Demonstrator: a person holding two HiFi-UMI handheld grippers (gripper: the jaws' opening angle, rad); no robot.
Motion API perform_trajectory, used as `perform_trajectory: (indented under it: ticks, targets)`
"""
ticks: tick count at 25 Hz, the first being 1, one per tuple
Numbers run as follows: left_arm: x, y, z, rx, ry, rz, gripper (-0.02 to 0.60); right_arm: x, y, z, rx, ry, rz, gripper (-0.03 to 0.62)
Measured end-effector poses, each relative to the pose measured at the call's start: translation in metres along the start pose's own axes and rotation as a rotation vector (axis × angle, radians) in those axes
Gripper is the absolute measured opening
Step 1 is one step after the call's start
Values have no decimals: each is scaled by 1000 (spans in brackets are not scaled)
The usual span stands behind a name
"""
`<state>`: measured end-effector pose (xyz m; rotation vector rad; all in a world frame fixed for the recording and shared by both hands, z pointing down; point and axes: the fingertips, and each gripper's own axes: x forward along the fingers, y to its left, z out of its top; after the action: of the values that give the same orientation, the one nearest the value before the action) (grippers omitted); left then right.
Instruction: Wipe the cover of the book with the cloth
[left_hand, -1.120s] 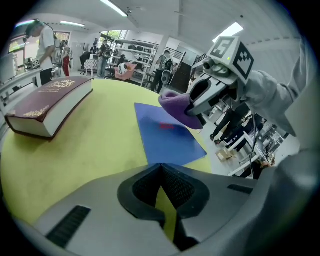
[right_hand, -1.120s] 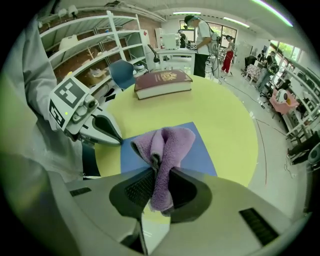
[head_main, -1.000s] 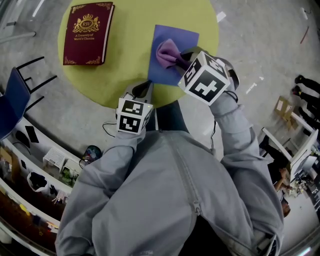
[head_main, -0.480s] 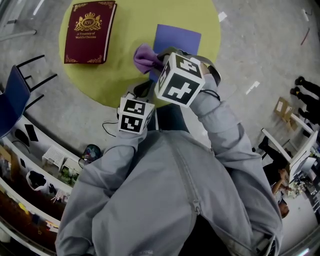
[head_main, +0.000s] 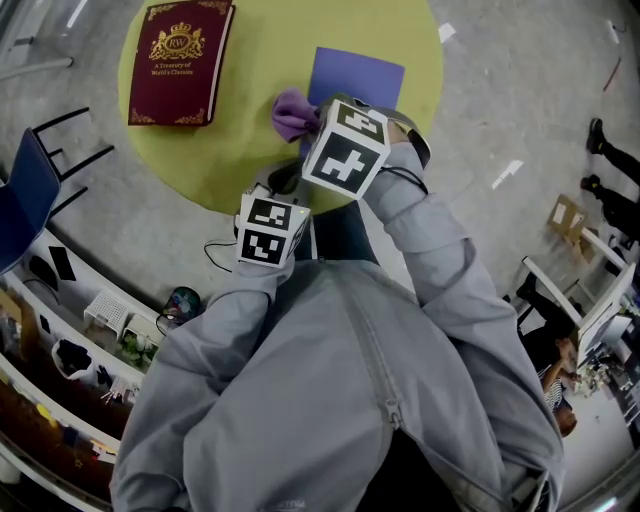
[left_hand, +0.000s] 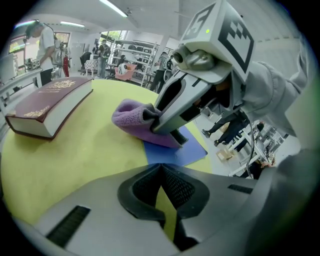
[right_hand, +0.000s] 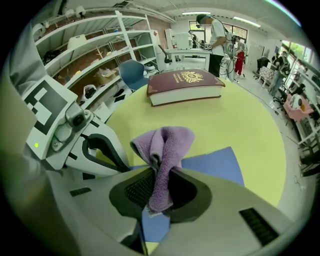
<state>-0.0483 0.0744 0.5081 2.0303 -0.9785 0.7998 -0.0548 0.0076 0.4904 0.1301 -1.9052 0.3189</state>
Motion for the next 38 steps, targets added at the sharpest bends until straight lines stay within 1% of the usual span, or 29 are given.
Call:
perform_trajectory:
  ticks: [5,25,34,38]
  targets:
    - [0,-1,0,1,-1,2,17,-6,-4,-21,23,17,5,87]
    - [1,-2,1,-8,7,-6,17,-35,-21,-122,127,129,-48,87]
    - [0,-3,0,-3,9,-7,17,-43,-22,-145,159,164,-72,87]
    - [0,-4,0,1,7,-4,17,-51,-20,-135,199,110,-79,87]
